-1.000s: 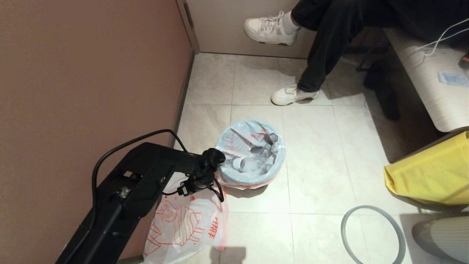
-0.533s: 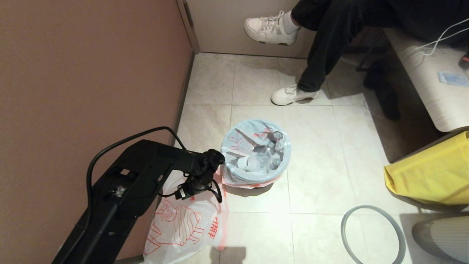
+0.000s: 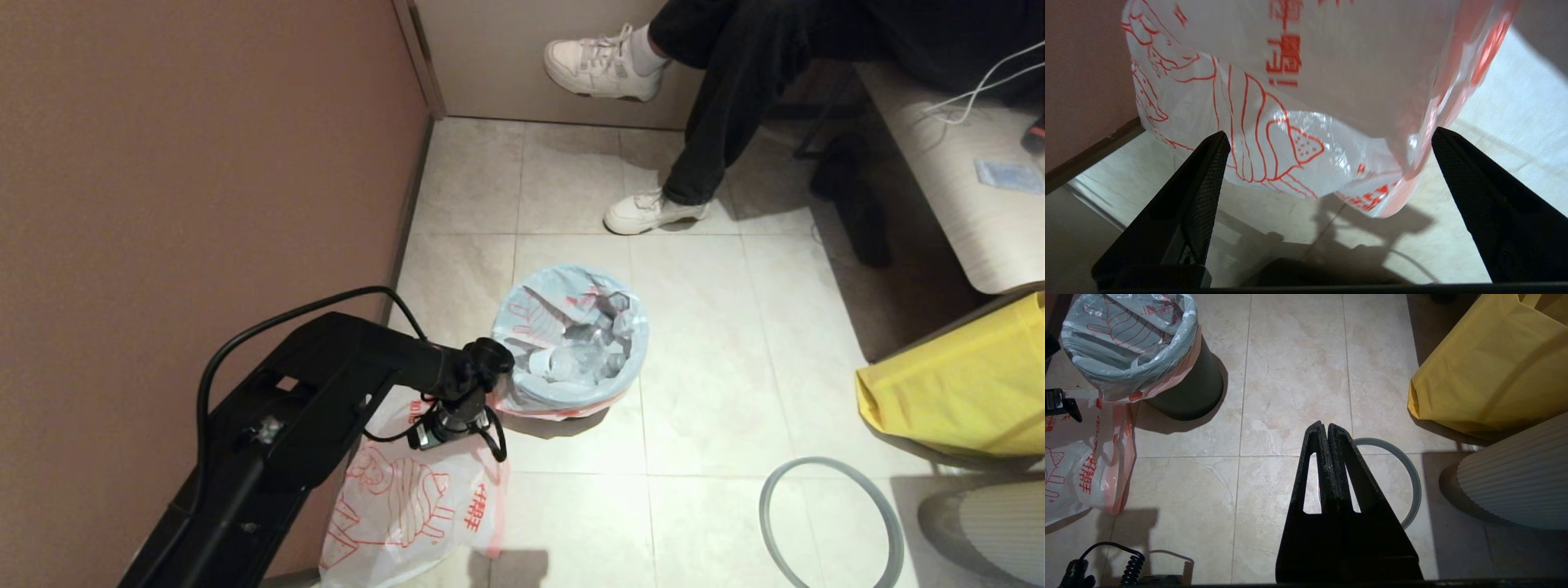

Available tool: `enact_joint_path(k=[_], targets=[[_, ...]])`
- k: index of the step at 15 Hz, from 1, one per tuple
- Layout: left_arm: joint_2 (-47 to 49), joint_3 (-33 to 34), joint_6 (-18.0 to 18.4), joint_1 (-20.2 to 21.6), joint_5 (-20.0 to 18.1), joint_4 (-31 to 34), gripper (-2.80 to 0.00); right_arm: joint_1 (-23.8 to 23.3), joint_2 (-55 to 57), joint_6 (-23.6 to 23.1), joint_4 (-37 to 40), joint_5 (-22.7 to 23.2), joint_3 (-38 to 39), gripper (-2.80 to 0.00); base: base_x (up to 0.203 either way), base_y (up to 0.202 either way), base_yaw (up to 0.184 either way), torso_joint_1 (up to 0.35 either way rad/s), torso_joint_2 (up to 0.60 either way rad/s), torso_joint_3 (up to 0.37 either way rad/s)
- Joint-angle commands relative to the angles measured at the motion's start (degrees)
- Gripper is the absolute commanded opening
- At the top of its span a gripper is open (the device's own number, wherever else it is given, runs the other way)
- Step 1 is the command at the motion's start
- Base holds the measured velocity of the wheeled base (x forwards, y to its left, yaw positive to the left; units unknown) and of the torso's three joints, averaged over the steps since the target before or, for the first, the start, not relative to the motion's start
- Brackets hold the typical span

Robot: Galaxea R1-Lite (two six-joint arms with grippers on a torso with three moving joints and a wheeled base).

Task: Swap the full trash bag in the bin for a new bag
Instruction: Place the trash bag on the floor

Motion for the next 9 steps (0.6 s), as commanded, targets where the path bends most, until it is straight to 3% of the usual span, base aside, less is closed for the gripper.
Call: enact_joint_path(k=[1,3,6,8,9], targets=[[-1.3,5.2,1.9,-0.8,0.3,-3.2,0.00,0.0,0.0,0.0,0.0,0.0,0.0,-2.80,0.000,0.000,0.000,0.000,0.00,0.000],[-3.5,15.3,9.3,-2.3,1.1,-14.9,0.00,0.0,0.0,0.0,0.0,0.0,0.0,-2.80,0.000,0.000,0.000,0.000,0.00,0.000],[-4.8,26.9,30.3,-5.1,5.9,-45.0,0.00,0.0,0.0,0.0,0.0,0.0,0.0,-2.80,0.000,0.000,0.000,0.000,0.00,0.000],[-3.2,30.2,41.8,-6.0,9.0,-58.6,0.00,0.0,0.0,0.0,0.0,0.0,0.0,-2.80,0.000,0.000,0.000,0.000,0.00,0.000],[-2.2,30.9,44.7,-6.3,11.7,-61.8,0.00,0.0,0.0,0.0,0.0,0.0,0.0,-2.80,0.000,0.000,0.000,0.000,0.00,0.000]])
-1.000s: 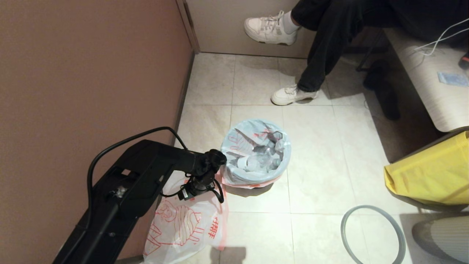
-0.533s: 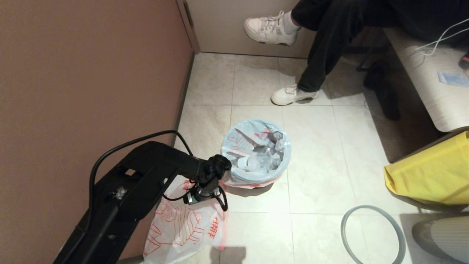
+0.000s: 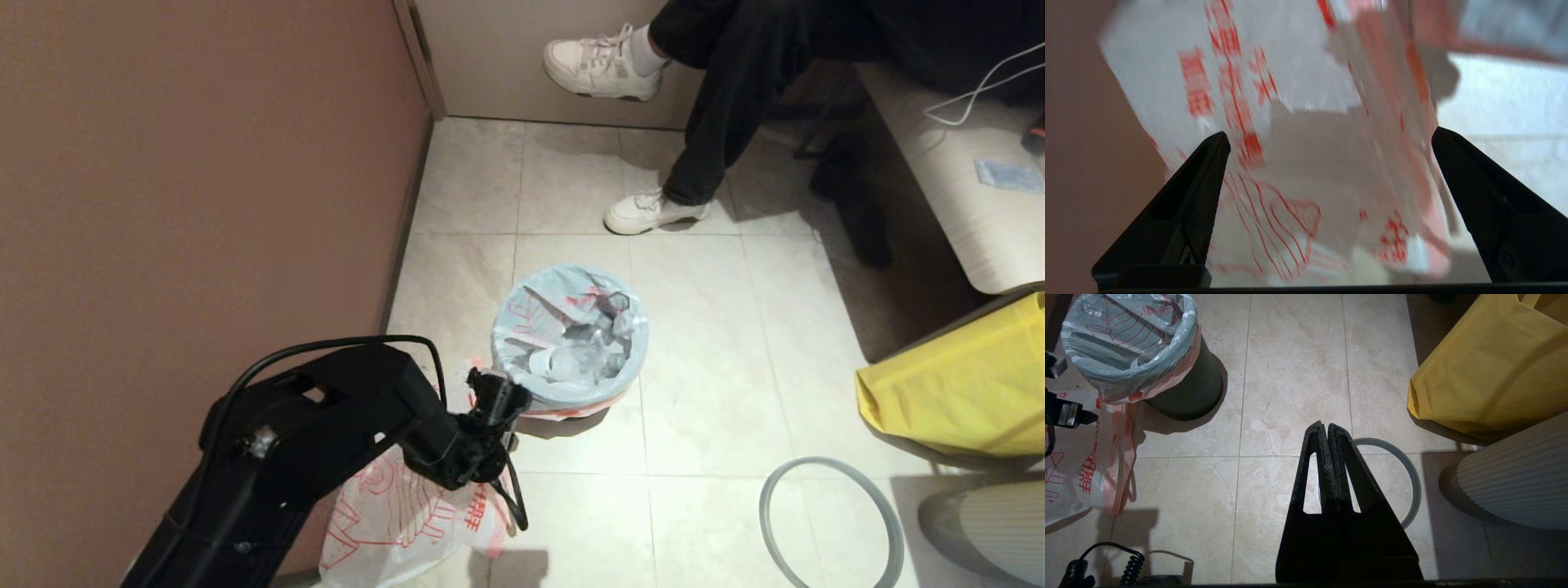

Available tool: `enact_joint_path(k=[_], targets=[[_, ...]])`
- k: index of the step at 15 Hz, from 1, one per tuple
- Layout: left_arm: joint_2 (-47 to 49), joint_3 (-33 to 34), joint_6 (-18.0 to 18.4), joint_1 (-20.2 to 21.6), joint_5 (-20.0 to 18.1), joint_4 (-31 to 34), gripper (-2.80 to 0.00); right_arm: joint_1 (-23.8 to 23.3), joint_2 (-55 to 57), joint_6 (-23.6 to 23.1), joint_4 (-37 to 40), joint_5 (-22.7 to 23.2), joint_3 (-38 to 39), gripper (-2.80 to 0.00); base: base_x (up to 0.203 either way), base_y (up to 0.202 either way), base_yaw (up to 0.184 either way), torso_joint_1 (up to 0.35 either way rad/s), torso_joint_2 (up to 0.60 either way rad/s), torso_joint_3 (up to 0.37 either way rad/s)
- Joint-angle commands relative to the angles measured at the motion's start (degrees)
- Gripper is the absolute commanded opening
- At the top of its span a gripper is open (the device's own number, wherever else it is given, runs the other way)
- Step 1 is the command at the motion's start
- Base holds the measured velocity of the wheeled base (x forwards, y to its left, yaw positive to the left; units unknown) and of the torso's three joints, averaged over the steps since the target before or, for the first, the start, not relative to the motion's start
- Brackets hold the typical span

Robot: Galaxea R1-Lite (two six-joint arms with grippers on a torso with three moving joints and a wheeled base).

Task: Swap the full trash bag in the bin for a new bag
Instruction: Place the trash bag on the floor

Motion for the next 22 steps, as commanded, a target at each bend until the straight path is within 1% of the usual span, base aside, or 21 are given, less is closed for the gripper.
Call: enact_joint_path(k=[1,4,5,7,8,10,11,12,14,15,17,18,21,22], targets=[[1.2,1.2,4.1,-0.5,2.4,-7.8,0.00,0.0,0.0,0.0,0.0,0.0,0.0,-2.80,0.000,0.000,0.000,0.000,0.00,0.000],[2.3,1.4,5.9,-0.9,4.5,-9.9,0.00,0.0,0.0,0.0,0.0,0.0,0.0,-2.80,0.000,0.000,0.000,0.000,0.00,0.000],[3.4,1.2,6.5,-0.9,4.9,-11.6,0.00,0.0,0.0,0.0,0.0,0.0,0.0,-2.80,0.000,0.000,0.000,0.000,0.00,0.000],[5.7,1.1,8.9,-0.8,5.5,-17.4,0.00,0.0,0.0,0.0,0.0,0.0,0.0,-2.80,0.000,0.000,0.000,0.000,0.00,0.000],[7.3,0.9,11.0,-0.8,6.1,-22.0,0.00,0.0,0.0,0.0,0.0,0.0,0.0,-2.80,0.000,0.000,0.000,0.000,0.00,0.000],[10.2,1.5,17.1,-0.6,6.8,-32.3,0.00,0.0,0.0,0.0,0.0,0.0,0.0,-2.80,0.000,0.000,0.000,0.000,0.00,0.000],[11.2,2.6,19.5,-0.7,6.7,-35.6,0.00,0.0,0.0,0.0,0.0,0.0,0.0,-2.80,0.000,0.000,0.000,0.000,0.00,0.000],[12.0,2.1,20.6,-0.7,6.5,-37.9,0.00,0.0,0.0,0.0,0.0,0.0,0.0,-2.80,0.000,0.000,0.000,0.000,0.00,0.000],[13.1,-0.1,20.9,-1.2,6.5,-38.9,0.00,0.0,0.0,0.0,0.0,0.0,0.0,-2.80,0.000,0.000,0.000,0.000,0.00,0.000],[13.1,-1.1,20.9,-1.4,6.4,-38.7,0.00,0.0,0.0,0.0,0.0,0.0,0.0,-2.80,0.000,0.000,0.000,0.000,0.00,0.000],[14.5,-5.3,21.0,-1.5,6.2,-38.4,0.00,0.0,0.0,0.0,0.0,0.0,0.0,-2.80,0.000,0.000,0.000,0.000,0.00,0.000],[15.2,-6.1,21.2,-1.7,6.1,-37.4,0.00,0.0,0.0,0.0,0.0,0.0,0.0,-2.80,0.000,0.000,0.000,0.000,0.00,0.000],[15.2,-4.9,20.8,-2.7,4.8,-36.3,0.00,0.0,0.0,0.0,0.0,0.0,0.0,-2.80,0.000,0.000,0.000,0.000,0.00,0.000],[15.1,-4.7,20.1,-2.9,4.0,-35.4,0.00,0.0,0.0,0.0,0.0,0.0,0.0,-2.80,0.000,0.000,0.000,0.000,0.00,0.000]])
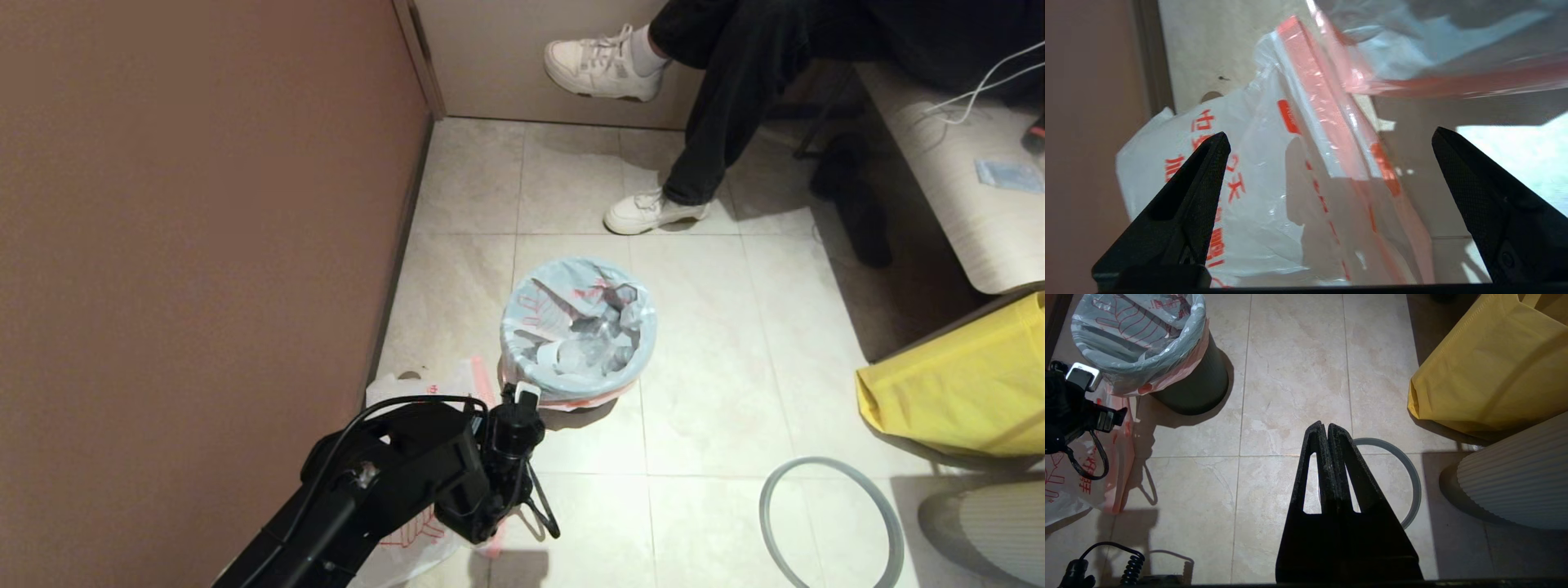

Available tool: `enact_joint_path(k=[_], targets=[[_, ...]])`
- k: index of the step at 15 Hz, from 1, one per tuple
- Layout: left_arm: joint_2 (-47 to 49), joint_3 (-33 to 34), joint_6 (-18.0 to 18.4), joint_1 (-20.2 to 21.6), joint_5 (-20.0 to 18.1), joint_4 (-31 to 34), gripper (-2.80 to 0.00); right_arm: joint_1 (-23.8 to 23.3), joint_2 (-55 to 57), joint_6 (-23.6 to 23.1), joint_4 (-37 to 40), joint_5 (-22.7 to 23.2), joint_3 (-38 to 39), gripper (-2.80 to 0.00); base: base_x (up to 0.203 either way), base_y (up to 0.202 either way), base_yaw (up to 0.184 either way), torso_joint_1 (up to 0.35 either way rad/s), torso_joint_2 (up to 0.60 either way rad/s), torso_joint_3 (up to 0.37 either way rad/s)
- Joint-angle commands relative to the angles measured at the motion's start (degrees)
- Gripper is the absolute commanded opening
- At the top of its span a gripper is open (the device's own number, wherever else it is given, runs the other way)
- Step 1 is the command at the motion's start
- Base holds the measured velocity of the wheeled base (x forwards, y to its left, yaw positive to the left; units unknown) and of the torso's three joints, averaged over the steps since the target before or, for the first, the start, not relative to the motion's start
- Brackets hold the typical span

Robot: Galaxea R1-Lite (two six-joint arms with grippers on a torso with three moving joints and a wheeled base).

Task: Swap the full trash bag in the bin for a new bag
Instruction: Place the trash bag on the floor

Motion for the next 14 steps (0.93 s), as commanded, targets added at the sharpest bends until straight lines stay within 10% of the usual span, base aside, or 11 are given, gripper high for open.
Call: enact_joint_path(k=[1,7,14], targets=[[0.2,-0.1,-0.3,-0.2,-0.5,-0.3,0.00,0.0,0.0,0.0,0.0,0.0,0.0,-2.80,0.000,0.000,0.000,0.000,0.00,0.000],[1.9,-7.5,-5.7,-0.2,1.1,-0.8,0.00,0.0,0.0,0.0,-0.1,0.0,0.0,-2.80,0.000,0.000,0.000,0.000,0.00,0.000],[-2.2,1.1,-7.6,0.4,5.6,-10.4,0.00,0.0,0.0,0.0,0.0,0.0,0.0,-2.80,0.000,0.000,0.000,0.000,0.00,0.000]])
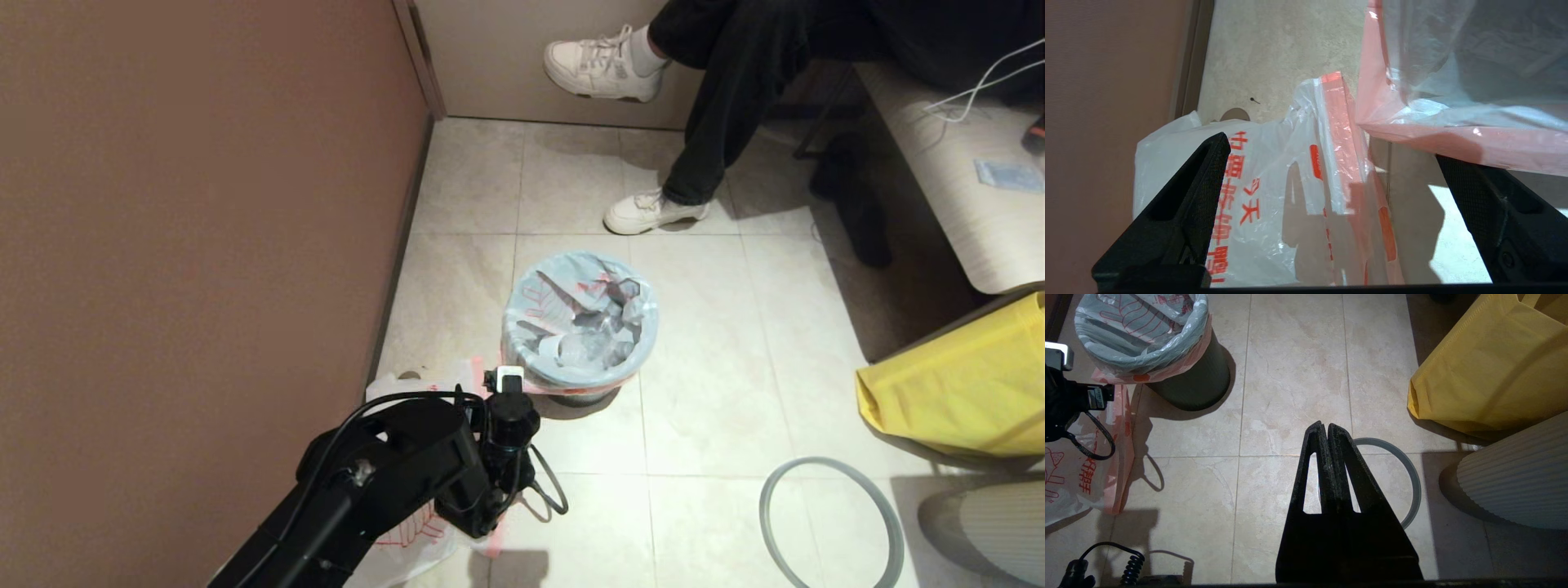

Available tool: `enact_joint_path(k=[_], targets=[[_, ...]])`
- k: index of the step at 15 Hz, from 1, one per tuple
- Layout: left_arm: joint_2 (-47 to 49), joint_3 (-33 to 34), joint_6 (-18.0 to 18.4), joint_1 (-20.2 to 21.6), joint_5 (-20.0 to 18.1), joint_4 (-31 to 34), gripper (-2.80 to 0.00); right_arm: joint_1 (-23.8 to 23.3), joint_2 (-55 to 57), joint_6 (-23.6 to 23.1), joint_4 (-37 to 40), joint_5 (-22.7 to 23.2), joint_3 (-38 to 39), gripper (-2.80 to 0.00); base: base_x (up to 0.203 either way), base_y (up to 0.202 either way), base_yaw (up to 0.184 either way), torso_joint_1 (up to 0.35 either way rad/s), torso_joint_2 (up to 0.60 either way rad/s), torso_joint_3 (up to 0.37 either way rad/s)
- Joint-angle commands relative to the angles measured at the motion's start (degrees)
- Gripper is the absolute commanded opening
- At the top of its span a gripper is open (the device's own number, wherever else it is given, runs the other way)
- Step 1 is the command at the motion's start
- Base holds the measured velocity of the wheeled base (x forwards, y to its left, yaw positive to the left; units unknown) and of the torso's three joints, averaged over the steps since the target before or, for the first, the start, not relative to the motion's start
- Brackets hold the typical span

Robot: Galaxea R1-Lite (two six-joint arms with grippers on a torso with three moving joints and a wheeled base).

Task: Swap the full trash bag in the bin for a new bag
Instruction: Place the trash bag on the floor

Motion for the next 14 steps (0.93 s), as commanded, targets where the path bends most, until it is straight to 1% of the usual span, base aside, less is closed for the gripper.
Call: enact_joint_path(k=[1,3,6,8,10,11,14], targets=[[-2.2,2.8,0.1,0.0,0.4,-1.8,0.00,0.0,0.0,0.0,0.0,0.0,0.0,-2.80,0.000,0.000,0.000,0.000,0.00,0.000],[-4.9,5.5,0.1,-0.1,0.7,-4.3,0.00,0.0,0.0,0.0,0.0,0.0,0.0,-2.80,0.000,0.000,0.000,0.000,0.00,0.000],[-8.9,7.8,0.1,-0.6,2.3,-4.9,0.00,0.0,0.0,0.0,0.0,0.0,0.0,-2.80,0.000,0.000,0.000,0.000,0.00,0.000],[-11.9,11.5,0.2,-1.9,3.5,-6.6,0.00,0.0,0.0,0.0,0.0,0.0,0.0,-2.80,0.000,0.000,0.000,0.000,0.00,0.000],[-13.6,15.1,0.4,-4.2,4.6,-9.1,0.00,0.0,0.0,0.0,0.0,0.0,0.0,-2.80,0.000,0.000,0.000,0.000,0.00,0.000],[-14.0,15.9,0.5,-5.0,5.6,-10.4,0.00,0.0,0.0,0.0,0.0,0.0,0.0,-2.80,0.000,0.000,0.000,0.000,0.00,0.000],[-13.6,16.5,2.4,-5.2,5.7,-10.4,0.00,0.0,0.0,0.0,0.0,0.0,0.0,-2.80,0.000,0.000,0.000,0.000,0.00,0.000]])
